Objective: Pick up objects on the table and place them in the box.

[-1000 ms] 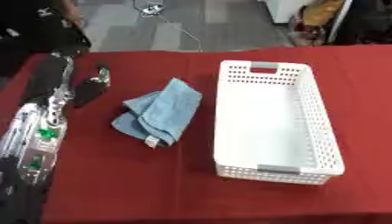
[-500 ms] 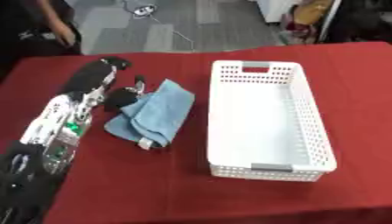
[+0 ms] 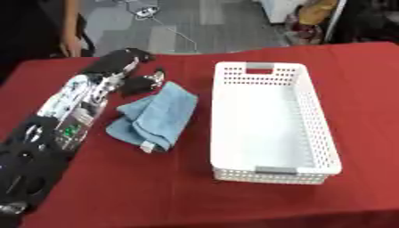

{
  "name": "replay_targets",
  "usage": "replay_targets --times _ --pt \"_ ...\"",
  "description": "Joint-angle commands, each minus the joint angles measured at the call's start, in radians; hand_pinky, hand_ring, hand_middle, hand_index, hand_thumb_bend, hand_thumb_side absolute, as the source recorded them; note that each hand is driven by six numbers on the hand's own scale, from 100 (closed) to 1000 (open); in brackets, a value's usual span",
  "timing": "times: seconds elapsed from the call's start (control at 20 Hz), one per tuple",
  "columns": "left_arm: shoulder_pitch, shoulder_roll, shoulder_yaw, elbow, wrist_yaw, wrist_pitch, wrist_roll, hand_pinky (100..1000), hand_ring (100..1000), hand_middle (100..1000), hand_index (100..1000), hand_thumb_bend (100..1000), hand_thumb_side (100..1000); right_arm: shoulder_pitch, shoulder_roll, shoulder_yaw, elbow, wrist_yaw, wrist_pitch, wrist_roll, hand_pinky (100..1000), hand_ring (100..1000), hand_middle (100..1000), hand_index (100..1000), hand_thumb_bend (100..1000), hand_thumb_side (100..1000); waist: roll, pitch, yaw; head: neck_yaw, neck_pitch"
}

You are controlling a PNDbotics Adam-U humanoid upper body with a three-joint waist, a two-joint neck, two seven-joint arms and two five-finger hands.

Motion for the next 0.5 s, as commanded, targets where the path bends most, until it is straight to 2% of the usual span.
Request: replay_targets --times 0.05,0.3,0.5 --pt "-0.047 0.021 -0.024 0.083 0.023 -0.012 -0.028 596 715 824 922 383 994 -0.017 -0.020 -0.002 -0.016 -0.004 -0.001 0.004 839 869 839 946 100 1000 -0.001 -0.012 -0.002 0.013 -0.001" --pt "-0.101 -0.009 -0.051 0.245 -0.020 -0.035 -0.054 628 740 832 929 454 997 -0.019 -0.017 -0.001 -0.016 -0.005 0.000 0.006 839 870 839 946 100 1000 -0.001 -0.010 -0.006 0.017 -0.001" --pt "-0.132 -0.040 -0.047 0.332 -0.079 -0.059 -0.055 637 745 833 927 474 998 -0.021 -0.015 -0.001 -0.016 -0.006 0.000 0.008 839 870 839 946 100 1000 -0.002 -0.010 -0.007 0.020 -0.001"
